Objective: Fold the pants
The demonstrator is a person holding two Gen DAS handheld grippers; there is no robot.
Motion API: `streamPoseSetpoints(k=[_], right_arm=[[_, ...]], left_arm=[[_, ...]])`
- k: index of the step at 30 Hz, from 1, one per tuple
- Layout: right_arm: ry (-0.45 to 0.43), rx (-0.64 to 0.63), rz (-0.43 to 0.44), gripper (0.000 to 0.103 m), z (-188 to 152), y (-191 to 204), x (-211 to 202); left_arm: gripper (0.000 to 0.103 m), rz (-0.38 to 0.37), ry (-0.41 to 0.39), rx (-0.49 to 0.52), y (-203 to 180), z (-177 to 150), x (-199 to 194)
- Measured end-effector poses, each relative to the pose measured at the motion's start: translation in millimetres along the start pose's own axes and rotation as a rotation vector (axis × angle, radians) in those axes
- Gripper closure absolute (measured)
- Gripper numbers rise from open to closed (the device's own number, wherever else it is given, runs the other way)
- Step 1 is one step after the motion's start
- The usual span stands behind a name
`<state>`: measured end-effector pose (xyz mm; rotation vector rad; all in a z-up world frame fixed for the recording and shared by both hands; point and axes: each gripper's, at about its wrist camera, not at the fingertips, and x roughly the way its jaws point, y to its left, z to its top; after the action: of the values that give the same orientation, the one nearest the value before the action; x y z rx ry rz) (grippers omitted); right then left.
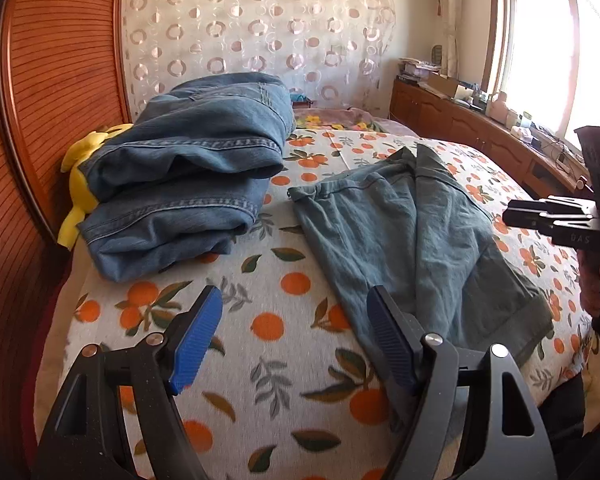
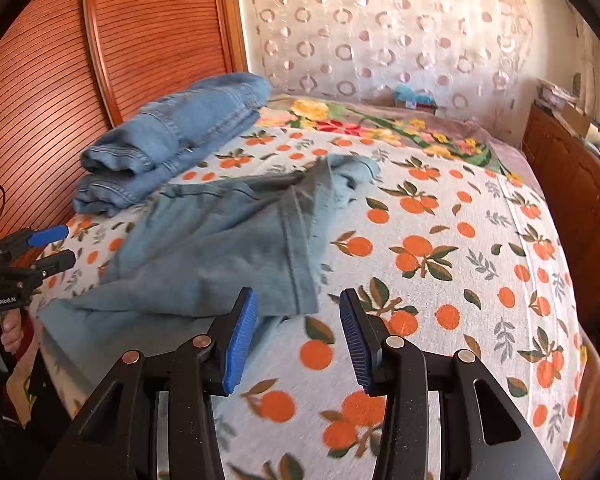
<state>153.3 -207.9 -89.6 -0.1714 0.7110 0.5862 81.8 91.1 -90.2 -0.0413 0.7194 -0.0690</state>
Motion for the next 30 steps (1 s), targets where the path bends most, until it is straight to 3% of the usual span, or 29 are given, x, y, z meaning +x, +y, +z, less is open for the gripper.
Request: streamPoseSetpoints(k=[7, 14, 17, 24, 30], right_arm=[[0.034, 0.031, 0.018, 0.058, 8, -11, 33], [0.037, 0.023, -0.005, 0.056, 9, -11, 45], [0.053, 0.030, -0.018, 0.053, 6, -16, 47], [0.051, 0.042, -0.031, 0.052, 5, -18, 43], [0.055, 0.024, -0.046, 0.051, 6, -15, 45]], left_arm=[[0.028, -0.046, 0.017, 0.051, -7, 32, 27], [0.052, -0.090, 0.076, 0.108, -14, 56, 61], [0.057, -0.080, 0.108, 0.125, -16, 61, 75], [0.059, -0.042, 0.169, 0.146, -14, 67, 95], [0.060, -0.027, 0.173, 0.137, -14, 72, 104]])
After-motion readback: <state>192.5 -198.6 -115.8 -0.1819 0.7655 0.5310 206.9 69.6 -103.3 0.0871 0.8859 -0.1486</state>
